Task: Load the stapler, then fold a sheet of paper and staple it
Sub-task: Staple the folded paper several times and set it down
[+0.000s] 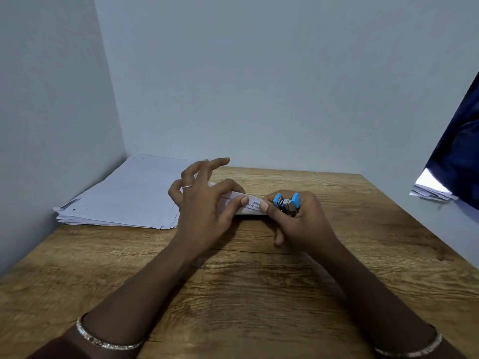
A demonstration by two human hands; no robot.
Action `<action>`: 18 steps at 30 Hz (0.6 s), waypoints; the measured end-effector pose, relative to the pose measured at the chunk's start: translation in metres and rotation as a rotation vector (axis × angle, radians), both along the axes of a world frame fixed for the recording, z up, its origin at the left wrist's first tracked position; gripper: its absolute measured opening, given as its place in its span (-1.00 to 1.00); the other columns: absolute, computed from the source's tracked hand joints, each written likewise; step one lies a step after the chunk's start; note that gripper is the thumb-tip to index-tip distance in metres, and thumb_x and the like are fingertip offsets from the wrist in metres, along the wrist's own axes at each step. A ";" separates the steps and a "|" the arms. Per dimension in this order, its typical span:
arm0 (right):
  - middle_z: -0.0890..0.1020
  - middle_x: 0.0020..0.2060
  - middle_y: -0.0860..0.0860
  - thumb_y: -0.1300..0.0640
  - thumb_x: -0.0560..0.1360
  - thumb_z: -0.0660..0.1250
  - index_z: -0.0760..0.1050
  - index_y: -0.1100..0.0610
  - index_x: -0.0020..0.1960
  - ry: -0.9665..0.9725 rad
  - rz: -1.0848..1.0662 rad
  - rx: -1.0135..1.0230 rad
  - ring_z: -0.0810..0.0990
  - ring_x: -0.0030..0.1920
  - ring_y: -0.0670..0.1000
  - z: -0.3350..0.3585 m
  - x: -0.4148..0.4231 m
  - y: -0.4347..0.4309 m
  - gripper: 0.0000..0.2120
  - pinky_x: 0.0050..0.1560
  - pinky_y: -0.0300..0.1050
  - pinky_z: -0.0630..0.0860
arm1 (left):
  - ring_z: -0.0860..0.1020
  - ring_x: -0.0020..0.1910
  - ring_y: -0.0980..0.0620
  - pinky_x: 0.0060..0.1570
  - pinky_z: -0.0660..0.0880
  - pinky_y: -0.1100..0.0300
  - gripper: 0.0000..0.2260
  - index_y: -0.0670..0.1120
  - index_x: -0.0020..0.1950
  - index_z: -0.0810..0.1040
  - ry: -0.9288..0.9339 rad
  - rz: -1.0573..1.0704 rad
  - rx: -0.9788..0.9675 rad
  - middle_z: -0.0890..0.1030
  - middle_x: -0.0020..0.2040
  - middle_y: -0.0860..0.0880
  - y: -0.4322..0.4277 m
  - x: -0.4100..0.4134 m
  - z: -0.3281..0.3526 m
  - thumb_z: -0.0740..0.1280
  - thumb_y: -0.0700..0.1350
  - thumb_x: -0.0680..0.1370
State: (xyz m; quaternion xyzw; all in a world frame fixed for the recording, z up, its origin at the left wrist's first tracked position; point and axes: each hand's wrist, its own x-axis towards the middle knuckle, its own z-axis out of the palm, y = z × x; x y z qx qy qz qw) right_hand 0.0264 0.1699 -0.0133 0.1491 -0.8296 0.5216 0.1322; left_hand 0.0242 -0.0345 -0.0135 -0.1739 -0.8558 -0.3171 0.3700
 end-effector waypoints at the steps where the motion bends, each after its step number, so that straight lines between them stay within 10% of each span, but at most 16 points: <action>1: 0.62 -0.54 0.07 0.05 0.57 0.43 0.64 0.10 -0.03 -0.009 0.014 -0.038 0.59 -0.59 0.06 0.000 0.000 0.000 -0.88 -0.51 -0.22 0.48 | 0.23 0.49 0.00 0.29 0.14 -0.14 -0.90 0.16 -0.08 0.68 -0.032 -0.021 0.036 0.44 0.45 0.18 0.000 -0.001 -0.001 0.37 0.10 0.52; 18: 0.56 -0.59 0.18 0.07 0.46 0.56 0.65 0.28 -0.05 -0.163 0.097 -0.292 0.47 -0.64 0.07 0.000 -0.002 0.002 -0.72 -0.61 -0.29 0.32 | 0.24 0.42 0.20 0.32 0.26 -0.26 -0.82 0.11 -0.11 0.64 -0.176 -0.143 0.184 0.48 0.32 0.27 0.003 -0.003 -0.009 0.28 0.08 0.59</action>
